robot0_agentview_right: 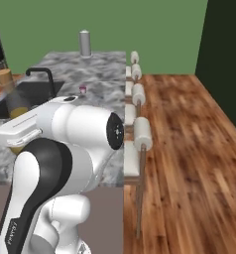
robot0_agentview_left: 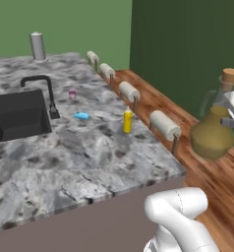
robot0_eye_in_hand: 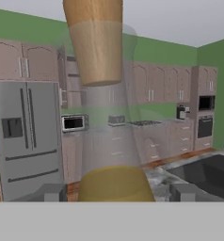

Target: Move the mustard and oil and vinegar bottle from the cabinet to the dining counter.

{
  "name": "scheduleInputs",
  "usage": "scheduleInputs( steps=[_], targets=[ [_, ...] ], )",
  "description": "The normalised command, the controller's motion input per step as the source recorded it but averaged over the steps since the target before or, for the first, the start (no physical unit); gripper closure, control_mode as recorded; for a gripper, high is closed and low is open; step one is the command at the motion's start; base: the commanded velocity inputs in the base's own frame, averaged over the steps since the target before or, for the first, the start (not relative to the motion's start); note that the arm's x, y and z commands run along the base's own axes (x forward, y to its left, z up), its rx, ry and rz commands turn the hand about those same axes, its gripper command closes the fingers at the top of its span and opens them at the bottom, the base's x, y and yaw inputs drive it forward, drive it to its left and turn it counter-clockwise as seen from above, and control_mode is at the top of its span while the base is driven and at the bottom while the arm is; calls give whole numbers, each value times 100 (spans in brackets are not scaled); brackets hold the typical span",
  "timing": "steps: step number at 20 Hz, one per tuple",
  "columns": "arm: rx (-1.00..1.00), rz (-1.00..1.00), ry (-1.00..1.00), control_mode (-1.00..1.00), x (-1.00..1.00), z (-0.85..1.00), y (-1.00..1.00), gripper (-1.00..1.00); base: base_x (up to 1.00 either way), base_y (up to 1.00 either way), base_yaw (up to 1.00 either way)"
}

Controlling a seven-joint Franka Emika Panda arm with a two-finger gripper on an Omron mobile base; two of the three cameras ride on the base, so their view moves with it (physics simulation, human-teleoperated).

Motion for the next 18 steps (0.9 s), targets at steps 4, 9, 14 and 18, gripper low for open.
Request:
scheduleInputs(
  steps=[4, 9, 14, 18],
  targets=[
    [0, 0, 0, 100, 0, 0, 0, 100, 48, -39, 10],
    [0, 0, 0, 100, 0, 0, 0, 100, 36, -27, 12],
    [0, 0, 0, 100, 0, 0, 0, 100, 34, -15, 10],
    [0, 0, 0, 100, 0, 0, 0, 100, 18, -4, 5]
  ],
)
